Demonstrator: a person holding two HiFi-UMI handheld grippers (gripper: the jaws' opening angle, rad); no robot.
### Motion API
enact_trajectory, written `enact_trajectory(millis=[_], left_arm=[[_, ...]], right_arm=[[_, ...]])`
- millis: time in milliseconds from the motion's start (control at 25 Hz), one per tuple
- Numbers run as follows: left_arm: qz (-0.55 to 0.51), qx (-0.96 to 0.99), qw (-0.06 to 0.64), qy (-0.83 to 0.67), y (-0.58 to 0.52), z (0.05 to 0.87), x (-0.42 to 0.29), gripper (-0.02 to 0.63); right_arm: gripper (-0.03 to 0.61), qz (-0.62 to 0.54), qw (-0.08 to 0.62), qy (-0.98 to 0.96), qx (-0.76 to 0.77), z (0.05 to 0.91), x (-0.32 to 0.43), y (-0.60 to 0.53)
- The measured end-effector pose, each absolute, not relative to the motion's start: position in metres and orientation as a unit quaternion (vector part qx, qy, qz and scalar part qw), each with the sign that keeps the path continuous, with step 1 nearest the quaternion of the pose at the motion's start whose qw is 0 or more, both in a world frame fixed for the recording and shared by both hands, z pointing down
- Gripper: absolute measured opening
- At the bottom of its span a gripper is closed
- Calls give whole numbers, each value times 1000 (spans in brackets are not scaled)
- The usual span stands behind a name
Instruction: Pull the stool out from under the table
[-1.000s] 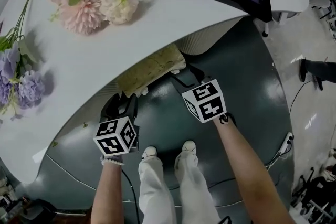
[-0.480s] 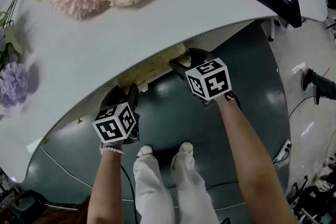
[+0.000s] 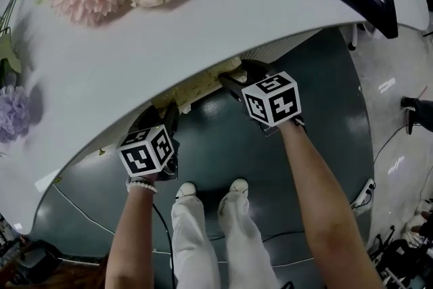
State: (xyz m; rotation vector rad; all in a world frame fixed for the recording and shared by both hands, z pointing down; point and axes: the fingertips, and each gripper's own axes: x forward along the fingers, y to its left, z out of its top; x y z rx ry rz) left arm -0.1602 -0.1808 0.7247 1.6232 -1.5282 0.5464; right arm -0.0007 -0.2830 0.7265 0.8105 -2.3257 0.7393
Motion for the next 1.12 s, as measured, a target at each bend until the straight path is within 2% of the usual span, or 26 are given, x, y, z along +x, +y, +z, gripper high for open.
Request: enact_trajectory(millis=[1120], left_arm=[[250,623,431,-603,-146,723,-147,218]], right_arm=[[299,295,305,-848,318,725,16,-245]])
